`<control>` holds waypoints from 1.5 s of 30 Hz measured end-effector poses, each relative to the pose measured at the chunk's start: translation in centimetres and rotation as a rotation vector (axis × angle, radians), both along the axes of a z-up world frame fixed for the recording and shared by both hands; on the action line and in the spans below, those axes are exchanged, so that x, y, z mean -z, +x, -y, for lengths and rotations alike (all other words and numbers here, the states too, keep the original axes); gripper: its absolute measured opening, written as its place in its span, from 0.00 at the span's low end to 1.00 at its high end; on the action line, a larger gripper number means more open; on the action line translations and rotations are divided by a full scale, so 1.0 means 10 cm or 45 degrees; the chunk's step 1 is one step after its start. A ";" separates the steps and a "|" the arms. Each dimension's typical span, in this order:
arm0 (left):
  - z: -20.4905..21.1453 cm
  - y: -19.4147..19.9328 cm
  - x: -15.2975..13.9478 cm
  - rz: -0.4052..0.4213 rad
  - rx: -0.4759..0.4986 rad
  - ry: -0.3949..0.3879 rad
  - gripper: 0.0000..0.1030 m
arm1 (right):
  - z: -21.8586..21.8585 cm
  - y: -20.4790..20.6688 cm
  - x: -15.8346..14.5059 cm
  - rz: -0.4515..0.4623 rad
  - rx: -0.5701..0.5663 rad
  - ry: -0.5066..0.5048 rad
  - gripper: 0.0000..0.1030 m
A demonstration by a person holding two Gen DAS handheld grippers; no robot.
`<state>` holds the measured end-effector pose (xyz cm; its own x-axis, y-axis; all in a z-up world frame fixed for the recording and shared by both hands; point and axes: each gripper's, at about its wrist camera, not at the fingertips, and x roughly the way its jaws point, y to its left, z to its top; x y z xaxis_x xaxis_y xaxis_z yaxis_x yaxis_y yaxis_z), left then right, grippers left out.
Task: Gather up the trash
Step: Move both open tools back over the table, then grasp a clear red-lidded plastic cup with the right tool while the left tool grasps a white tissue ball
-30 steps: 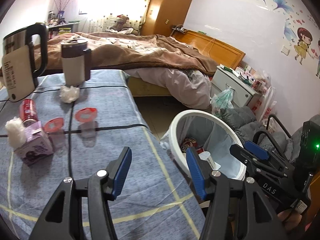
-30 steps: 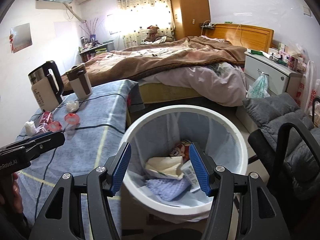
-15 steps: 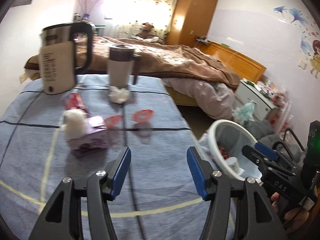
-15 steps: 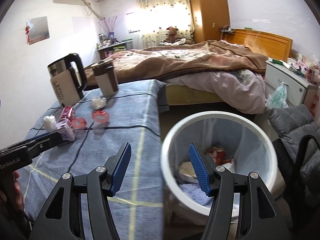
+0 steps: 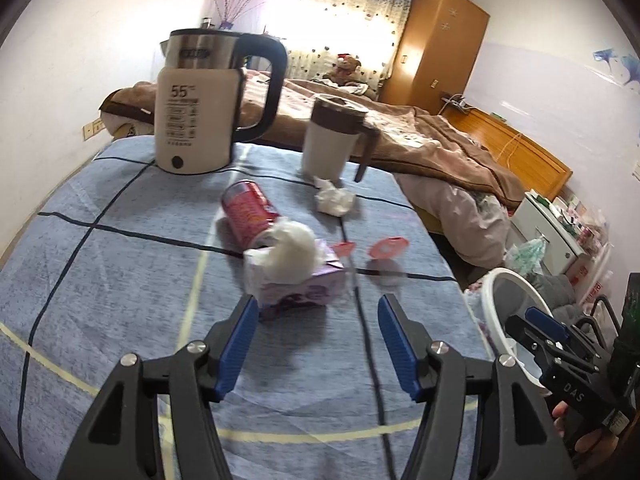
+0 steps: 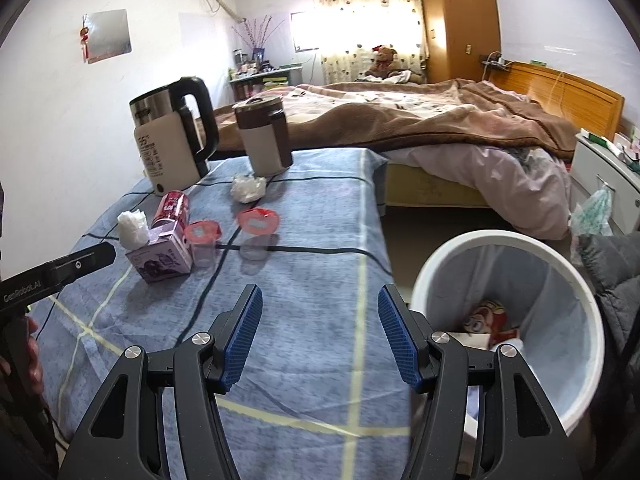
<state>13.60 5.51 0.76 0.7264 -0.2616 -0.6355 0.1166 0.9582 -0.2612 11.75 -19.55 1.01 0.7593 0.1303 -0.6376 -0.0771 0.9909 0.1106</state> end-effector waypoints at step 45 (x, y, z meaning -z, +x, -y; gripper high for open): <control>-0.08 0.70 0.22 -0.031 0.032 0.023 0.47 | -0.66 1.41 0.39 -0.204 -0.111 0.012 0.37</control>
<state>20.60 6.31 -1.40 0.7039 -0.2678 -0.6579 0.1344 0.9597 -0.2467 25.84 -12.90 -2.92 0.6339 0.1977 -0.7477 -0.1432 0.9801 0.1378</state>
